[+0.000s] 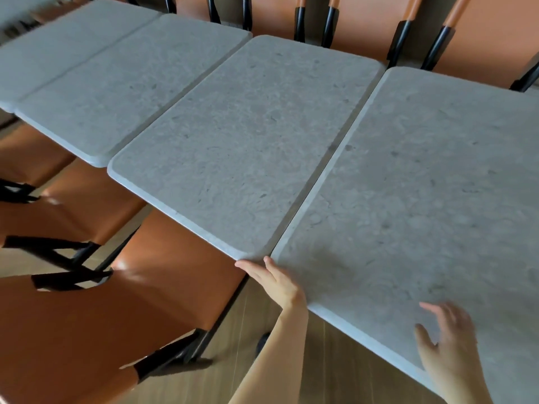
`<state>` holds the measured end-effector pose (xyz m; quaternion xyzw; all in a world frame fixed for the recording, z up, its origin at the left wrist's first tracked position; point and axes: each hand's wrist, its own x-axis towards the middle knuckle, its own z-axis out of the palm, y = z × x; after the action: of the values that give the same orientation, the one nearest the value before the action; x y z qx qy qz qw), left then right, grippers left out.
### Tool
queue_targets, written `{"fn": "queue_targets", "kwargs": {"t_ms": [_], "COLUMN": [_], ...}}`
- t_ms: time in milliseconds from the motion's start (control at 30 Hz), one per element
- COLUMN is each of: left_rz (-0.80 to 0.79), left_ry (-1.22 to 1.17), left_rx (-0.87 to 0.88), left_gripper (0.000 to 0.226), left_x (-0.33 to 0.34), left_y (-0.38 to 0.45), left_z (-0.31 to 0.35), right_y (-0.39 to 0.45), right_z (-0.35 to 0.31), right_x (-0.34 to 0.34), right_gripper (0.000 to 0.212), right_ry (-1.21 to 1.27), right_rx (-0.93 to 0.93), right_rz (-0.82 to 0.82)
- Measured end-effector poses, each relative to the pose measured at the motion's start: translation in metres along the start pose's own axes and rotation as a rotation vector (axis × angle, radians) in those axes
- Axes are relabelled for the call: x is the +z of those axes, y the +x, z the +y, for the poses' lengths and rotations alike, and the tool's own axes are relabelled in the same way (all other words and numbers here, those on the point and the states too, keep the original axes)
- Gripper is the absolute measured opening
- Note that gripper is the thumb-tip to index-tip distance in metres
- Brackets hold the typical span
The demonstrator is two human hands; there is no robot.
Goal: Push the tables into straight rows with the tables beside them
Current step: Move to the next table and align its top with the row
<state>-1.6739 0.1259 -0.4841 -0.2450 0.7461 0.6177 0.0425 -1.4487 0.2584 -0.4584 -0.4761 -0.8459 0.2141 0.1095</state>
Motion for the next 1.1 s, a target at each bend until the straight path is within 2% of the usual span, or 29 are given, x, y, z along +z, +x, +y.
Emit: {"fn": "queue_targets", "kwargs": {"t_ms": [100,200,300,533,633,700,800,867,900,933,1000,1033,1067,1100], "left_rz": [0.000,0.020,0.039,0.079,0.070,0.055,0.050,-0.033,-0.117,-0.254,-0.698,-0.923,-1.080,-1.157], "left_ry": [-0.032,0.003,0.066,0.209,0.240,0.278,0.437,0.695,0.818,0.917,1.093,1.181,1.253,1.313], "left_rx": [0.037,0.037,0.040,0.058,0.054,0.061,0.113,0.347,0.564,0.838,1.349,1.489,1.554,1.583], "left_gripper": [0.061,0.062,0.065,0.073,0.073,0.073,0.071,0.069,0.067,0.065,0.061,0.069,0.080,0.093], "left_x": [0.002,0.001,0.004,0.009,0.007,0.010,0.010,0.000,-0.006,-0.012,-0.024,-0.027,-0.027,-0.022], "left_y": [0.001,0.000,0.005,0.000,-0.003,0.000,0.003,0.003,0.003,0.001,-0.009,-0.014,-0.014,-0.011], "left_z": [-0.005,-0.011,-0.010,-0.003,-0.001,0.001,-0.005,-0.014,-0.018,-0.021,-0.024,-0.024,-0.021,-0.015], "right_y": [0.005,0.000,-0.002,0.004,-0.003,-0.006,-0.005,-0.010,-0.011,-0.012,-0.012,-0.013,-0.014,-0.015], "right_z": [0.044,0.066,0.072,0.081,0.083,0.082,0.084,0.085,0.085,0.085,0.084,0.083,0.083,0.083], "right_x": [-0.006,0.000,0.006,0.006,0.004,0.004,0.008,0.009,0.010,0.010,0.007,0.006,0.005,0.005], "right_gripper": [0.069,0.068,0.068,0.074,0.075,0.085,0.100,0.101,0.100,0.100,0.101,0.102,0.103,0.104], "right_ry": [-0.114,-0.219,-0.200,-0.193,-0.187,-0.249,-0.352,-0.384,-0.391,-0.393,-0.391,-0.400,-0.410,-0.412], "right_rx": [-0.104,-0.258,-0.267,-0.330,-0.633,-0.786,-0.752,-0.697,-0.683,-0.669,-0.645,-0.638,-0.632,-0.625], "right_rz": [0.096,0.159,0.176,0.112,0.082,0.039,-0.013,-0.037,-0.030,-0.026,-0.045,-0.056,-0.064,-0.068]}}
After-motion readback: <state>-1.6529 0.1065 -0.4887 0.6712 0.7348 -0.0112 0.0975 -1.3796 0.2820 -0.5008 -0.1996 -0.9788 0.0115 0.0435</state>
